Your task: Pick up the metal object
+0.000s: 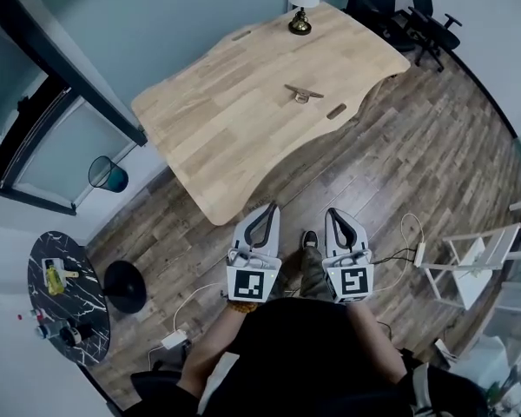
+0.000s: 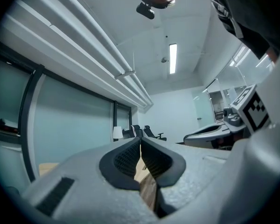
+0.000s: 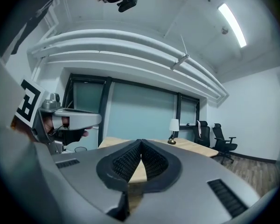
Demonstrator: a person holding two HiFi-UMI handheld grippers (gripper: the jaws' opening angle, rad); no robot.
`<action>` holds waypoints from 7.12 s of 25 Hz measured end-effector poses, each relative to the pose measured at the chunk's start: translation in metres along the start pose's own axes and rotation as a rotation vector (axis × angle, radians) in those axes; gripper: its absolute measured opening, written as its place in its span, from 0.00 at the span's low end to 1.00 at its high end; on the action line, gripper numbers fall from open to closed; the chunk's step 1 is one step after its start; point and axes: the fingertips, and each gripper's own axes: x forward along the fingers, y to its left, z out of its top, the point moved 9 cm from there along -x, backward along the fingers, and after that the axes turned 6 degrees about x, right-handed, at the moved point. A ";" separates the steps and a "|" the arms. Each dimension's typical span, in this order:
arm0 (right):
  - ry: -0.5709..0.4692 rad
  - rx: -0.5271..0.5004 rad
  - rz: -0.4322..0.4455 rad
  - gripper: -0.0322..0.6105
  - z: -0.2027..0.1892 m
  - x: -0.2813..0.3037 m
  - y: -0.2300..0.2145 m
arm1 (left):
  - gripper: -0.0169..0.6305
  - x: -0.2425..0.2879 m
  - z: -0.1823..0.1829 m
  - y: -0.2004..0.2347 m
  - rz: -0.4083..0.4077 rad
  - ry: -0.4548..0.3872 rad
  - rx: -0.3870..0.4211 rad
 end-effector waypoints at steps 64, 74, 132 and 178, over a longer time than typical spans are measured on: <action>0.106 0.021 -0.005 0.06 0.026 0.374 -0.397 | 0.07 0.485 -0.137 0.089 0.110 0.232 -0.047; 0.080 -0.033 0.000 0.06 0.058 0.421 -0.422 | 0.07 0.515 -0.184 0.105 0.123 0.306 -0.096; 0.086 0.081 -0.040 0.06 0.028 0.464 -0.476 | 0.54 0.571 -0.339 0.068 -0.170 0.921 -0.129; 0.101 0.057 -0.038 0.06 0.025 0.467 -0.471 | 0.50 0.603 -0.331 0.077 -0.165 0.921 -0.120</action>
